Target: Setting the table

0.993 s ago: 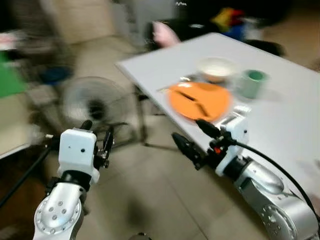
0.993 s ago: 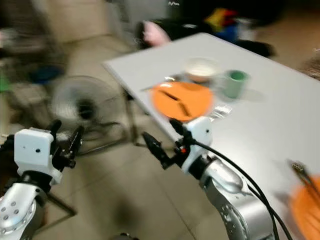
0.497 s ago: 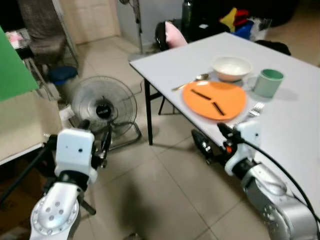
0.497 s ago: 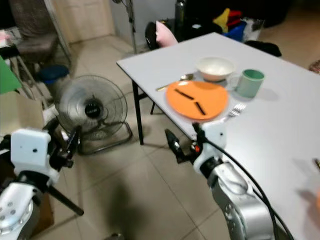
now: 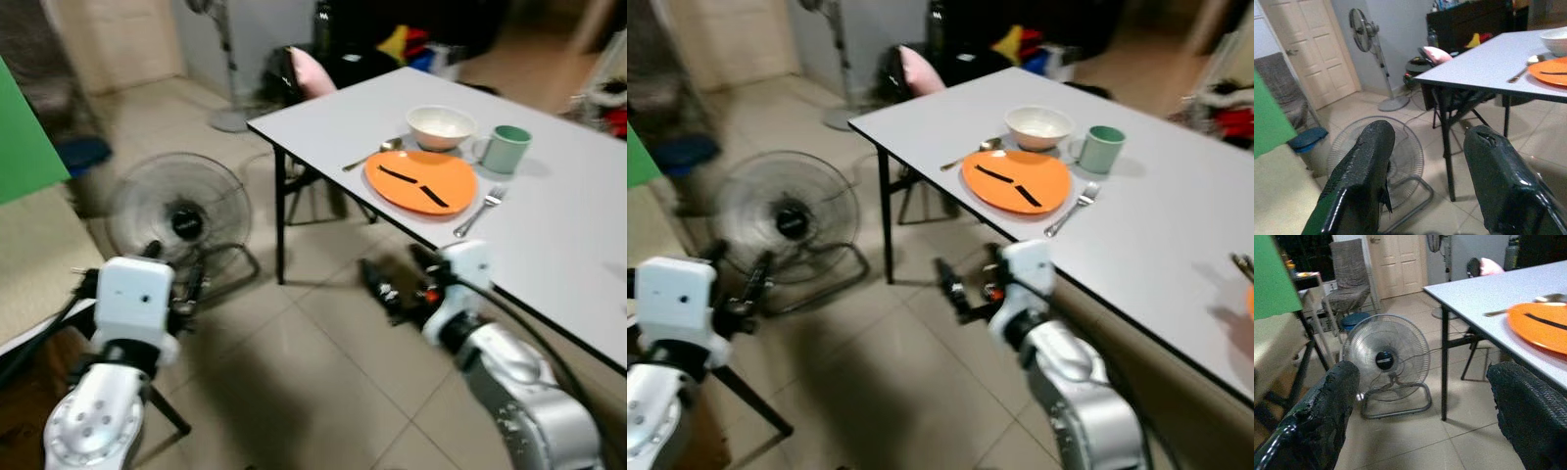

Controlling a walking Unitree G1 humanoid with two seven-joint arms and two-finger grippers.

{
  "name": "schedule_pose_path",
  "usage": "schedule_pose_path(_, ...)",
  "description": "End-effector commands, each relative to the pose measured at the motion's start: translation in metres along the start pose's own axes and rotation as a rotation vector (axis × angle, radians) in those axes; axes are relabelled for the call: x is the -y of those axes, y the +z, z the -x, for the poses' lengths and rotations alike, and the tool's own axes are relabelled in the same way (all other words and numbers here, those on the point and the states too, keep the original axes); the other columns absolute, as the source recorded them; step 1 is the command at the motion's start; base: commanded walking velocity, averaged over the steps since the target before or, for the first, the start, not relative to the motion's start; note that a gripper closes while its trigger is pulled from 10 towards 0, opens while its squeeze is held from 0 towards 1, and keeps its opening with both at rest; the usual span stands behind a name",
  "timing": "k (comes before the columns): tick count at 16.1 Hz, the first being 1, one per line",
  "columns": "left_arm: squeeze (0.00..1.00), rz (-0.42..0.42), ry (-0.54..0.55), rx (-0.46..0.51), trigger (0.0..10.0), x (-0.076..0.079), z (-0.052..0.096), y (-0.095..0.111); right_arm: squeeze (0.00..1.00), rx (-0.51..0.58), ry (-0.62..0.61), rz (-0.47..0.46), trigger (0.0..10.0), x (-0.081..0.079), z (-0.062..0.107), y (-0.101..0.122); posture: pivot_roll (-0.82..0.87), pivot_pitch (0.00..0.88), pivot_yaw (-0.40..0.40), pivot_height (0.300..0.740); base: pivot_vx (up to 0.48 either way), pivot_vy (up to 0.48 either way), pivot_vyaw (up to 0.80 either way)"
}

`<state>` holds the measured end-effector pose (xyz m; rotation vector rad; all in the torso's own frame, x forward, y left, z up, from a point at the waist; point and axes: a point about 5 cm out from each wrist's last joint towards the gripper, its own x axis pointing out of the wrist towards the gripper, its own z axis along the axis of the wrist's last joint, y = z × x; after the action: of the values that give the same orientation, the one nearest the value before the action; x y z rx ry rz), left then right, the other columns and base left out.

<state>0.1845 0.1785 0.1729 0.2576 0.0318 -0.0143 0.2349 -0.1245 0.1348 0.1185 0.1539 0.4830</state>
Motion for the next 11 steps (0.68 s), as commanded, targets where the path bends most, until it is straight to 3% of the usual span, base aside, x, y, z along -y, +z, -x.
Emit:
schedule_pose_path(1, 0.00, 0.003, 0.000, 0.001, 10.0, 0.0010, -0.0002, 0.0006, 0.00, 0.012, -0.029, 0.025, 10.0, 0.0068, 0.0005, 0.0038, -0.03, 0.000, 0.020, 0.740, 0.000, 0.416, 0.00)
schedule_pose_path(5, 0.00, -0.001, 0.010, -0.004, 10.0, -0.0020, -0.0002, -0.0002, 0.00, 0.018, -0.091, 0.006, 10.0, 0.0159, -0.0003, 0.0030, -0.02, 0.000, 0.017, 0.740, 0.000, 0.420, 0.00)
schedule_pose_path(11, 0.00, -0.010, 0.013, -0.003, 10.0, -0.0053, -0.0008, -0.0006, 0.00, 0.019, -0.092, 0.007, 10.0, 0.0145, -0.0021, 0.0020, -0.02, 0.000, 0.016, 0.740, 0.000, 0.419, 0.00)
